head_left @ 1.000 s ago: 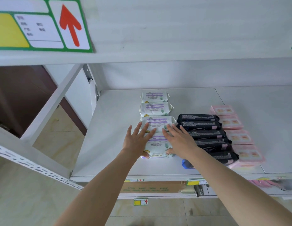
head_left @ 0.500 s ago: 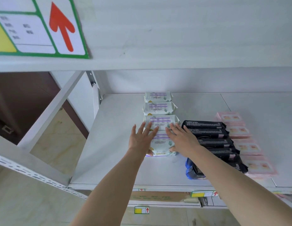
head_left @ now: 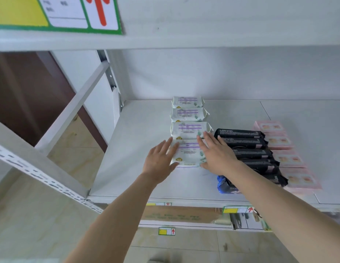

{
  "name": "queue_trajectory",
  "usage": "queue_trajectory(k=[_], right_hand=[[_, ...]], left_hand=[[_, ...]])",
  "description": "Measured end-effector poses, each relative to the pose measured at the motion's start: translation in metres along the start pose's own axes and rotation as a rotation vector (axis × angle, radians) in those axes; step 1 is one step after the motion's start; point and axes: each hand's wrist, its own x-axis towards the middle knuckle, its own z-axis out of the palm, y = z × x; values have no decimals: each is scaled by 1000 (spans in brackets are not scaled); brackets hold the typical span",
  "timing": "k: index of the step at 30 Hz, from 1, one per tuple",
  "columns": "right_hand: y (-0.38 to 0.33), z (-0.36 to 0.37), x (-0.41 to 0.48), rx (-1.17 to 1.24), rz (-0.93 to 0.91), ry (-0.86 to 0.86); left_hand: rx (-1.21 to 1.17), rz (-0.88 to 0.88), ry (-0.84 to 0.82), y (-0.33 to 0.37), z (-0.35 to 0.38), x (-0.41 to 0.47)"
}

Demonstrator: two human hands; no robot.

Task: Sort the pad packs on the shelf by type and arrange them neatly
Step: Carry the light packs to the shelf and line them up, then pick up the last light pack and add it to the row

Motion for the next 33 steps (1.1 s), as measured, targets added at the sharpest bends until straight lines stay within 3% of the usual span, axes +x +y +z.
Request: queue_trajectory(k=[8,12,20,33], right_hand=[[-49,8,-63,327,-2,212],[-85,28,-94,476,43,272],[-154,93,-136,745,229,291],[-212,238,-170,871,398,49]], left_hand=[[-422,-214,161,-10,7,-61],[-579,-264,126,-18,11,-100],[-660,-287,35,-45,42,-179],[-676,-298,-160,-45,161,-260]])
